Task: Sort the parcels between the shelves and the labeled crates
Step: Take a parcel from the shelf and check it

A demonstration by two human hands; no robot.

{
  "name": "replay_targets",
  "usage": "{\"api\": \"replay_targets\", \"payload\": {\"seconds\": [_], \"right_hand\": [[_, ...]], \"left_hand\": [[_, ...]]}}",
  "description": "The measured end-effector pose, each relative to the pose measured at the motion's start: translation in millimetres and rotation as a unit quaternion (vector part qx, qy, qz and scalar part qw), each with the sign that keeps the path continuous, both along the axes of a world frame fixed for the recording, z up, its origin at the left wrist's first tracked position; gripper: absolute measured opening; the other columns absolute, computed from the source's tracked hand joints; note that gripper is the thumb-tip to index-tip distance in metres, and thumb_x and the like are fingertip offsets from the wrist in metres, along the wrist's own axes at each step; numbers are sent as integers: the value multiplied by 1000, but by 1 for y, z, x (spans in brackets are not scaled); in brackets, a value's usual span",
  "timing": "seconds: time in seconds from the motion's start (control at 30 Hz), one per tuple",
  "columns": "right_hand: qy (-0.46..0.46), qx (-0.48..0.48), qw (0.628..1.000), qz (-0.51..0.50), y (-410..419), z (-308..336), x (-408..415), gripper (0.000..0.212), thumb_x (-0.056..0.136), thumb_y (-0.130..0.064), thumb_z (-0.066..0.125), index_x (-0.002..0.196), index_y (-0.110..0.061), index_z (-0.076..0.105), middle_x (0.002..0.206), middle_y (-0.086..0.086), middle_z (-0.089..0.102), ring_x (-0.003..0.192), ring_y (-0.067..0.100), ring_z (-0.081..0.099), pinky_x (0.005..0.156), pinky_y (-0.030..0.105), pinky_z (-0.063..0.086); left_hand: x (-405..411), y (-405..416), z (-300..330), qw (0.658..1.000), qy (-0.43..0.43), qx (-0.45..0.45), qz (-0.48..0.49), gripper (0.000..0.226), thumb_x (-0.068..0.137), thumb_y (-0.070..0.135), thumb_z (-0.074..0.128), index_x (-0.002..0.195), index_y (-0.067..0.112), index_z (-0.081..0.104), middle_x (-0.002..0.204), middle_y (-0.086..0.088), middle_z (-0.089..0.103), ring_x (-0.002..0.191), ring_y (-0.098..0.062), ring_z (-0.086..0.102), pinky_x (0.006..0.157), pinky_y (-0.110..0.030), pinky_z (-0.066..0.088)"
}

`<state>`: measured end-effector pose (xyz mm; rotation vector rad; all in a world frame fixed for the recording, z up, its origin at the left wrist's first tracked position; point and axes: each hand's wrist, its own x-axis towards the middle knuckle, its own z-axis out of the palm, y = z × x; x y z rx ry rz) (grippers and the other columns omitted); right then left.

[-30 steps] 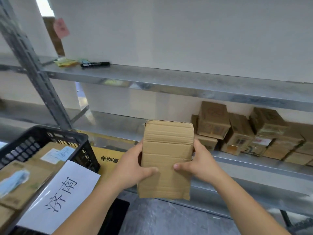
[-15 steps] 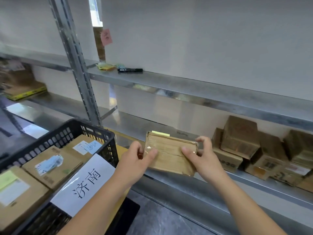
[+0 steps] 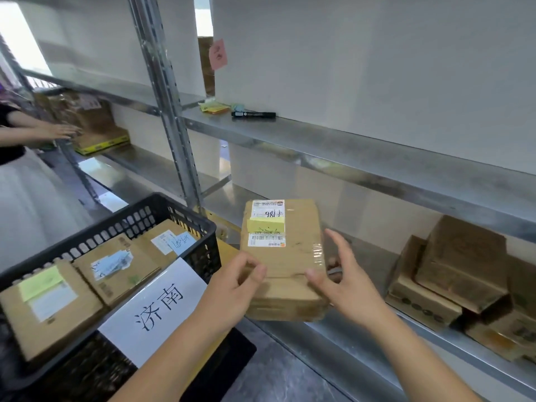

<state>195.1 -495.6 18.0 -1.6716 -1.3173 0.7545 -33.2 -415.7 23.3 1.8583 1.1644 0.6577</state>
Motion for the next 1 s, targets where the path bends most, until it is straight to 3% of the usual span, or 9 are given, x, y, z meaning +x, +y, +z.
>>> {"api": "replay_targets", "payload": {"seconds": [0.07,0.17,0.27,0.33,0.43,0.53,0.6,0.73,1.0], "right_hand": [[0,-15,1000,27,8,-5,9,102,81,-30,87,142,-67,15,111,-20,62,93,-8,63,76,12,49],[-50,-44,994,83,19,-8,14,118,73,-28,90,143,-72,6,123,-29,54,104,-3,59,84,16,46],[-73,-43,989,118,32,-12,14,121,70,-31,89,147,-70,3,145,-26,41,124,1,49,102,27,44],[-88,-36,986,136,42,-17,15,119,70,-30,86,146,-73,4,149,-19,37,131,6,44,110,32,40],[-100,-41,980,168,57,-24,13,107,74,-32,83,140,-80,12,131,-18,40,120,1,47,105,24,42],[-104,-48,973,201,74,-35,6,88,66,-49,74,132,-82,26,125,-17,39,117,-6,47,106,20,41],[-103,-49,968,225,84,-43,-4,86,64,-52,71,134,-79,29,128,-16,39,120,-4,47,103,15,40],[-89,-42,954,282,99,-51,-32,88,79,-32,80,146,-65,32,130,-19,38,121,-5,45,87,-5,32],[-101,-22,931,349,117,-32,-107,81,83,-34,80,145,-61,35,127,-28,40,117,-14,43,87,1,36]], "left_hand": [[2,2,1,999,30,-10,34,42,84,49,75,107,48,39,105,18,62,95,-7,61,77,-33,54],[5,5,5,996,74,-24,51,117,61,37,92,138,61,8,112,23,59,100,-6,62,85,-35,57],[7,10,7,991,127,-9,45,144,56,35,96,143,66,-14,115,32,53,102,-9,63,90,-35,56],[8,11,6,987,152,-2,52,133,59,39,94,142,68,-5,120,27,52,103,-11,62,91,-35,55],[3,10,-3,983,167,3,81,95,66,47,87,134,67,23,129,15,57,107,-13,58,91,-37,53],[-8,6,-12,980,160,25,118,54,80,58,74,123,54,41,127,17,58,102,-10,59,89,-37,52],[-18,2,-16,977,152,27,150,38,88,62,62,120,48,47,126,19,60,103,-9,58,90,-35,51],[-43,-9,-20,966,152,16,210,33,92,59,58,121,46,48,125,21,60,106,-6,57,90,-34,50],[-109,-40,-12,942,176,16,286,64,83,62,64,140,52,36,132,20,50,117,-3,49,102,-29,46]]}}
